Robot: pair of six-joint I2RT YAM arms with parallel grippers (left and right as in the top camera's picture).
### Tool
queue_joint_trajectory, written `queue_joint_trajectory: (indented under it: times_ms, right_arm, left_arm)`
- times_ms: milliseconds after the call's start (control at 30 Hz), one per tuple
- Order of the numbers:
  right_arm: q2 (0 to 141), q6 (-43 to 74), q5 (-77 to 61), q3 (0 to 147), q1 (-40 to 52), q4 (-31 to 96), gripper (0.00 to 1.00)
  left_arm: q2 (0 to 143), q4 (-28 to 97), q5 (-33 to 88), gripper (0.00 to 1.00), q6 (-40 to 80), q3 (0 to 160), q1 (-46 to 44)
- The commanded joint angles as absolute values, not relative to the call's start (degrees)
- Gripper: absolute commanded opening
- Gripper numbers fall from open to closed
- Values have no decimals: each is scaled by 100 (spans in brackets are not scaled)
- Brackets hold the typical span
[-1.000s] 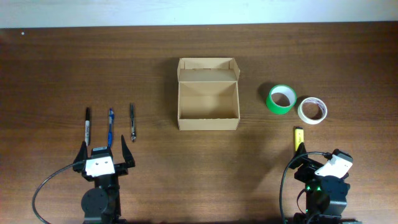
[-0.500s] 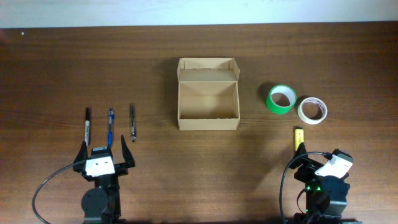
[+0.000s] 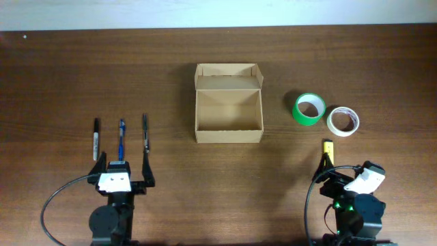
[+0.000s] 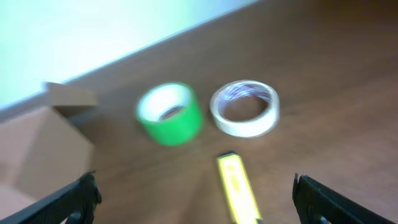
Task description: Pack container
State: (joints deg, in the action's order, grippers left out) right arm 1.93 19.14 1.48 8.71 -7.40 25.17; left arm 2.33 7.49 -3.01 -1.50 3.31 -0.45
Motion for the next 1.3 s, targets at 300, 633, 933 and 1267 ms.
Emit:
queue_joint_trajectory:
  times_ms: [300, 633, 933, 1267]
  right_arm:
    - [3188, 919, -16, 4202, -779, 3841, 99]
    - [6584, 773, -475, 8829, -779, 6320, 99]
    - [8764, 799, -475, 10698, -779, 7063, 98]
    - [11218, 773, -755, 11021, -781, 7583, 86]
  left_arm:
    - [5006, 1629, -248, 99, -1090, 4482, 613]
    - [8788, 3304, 1131, 99, -1129, 8272, 1273]
    - [9625, 3415, 1160, 99, -1127, 8521, 1415]
    - [9734, 3417, 1160, 99, -1127, 8521, 1415]
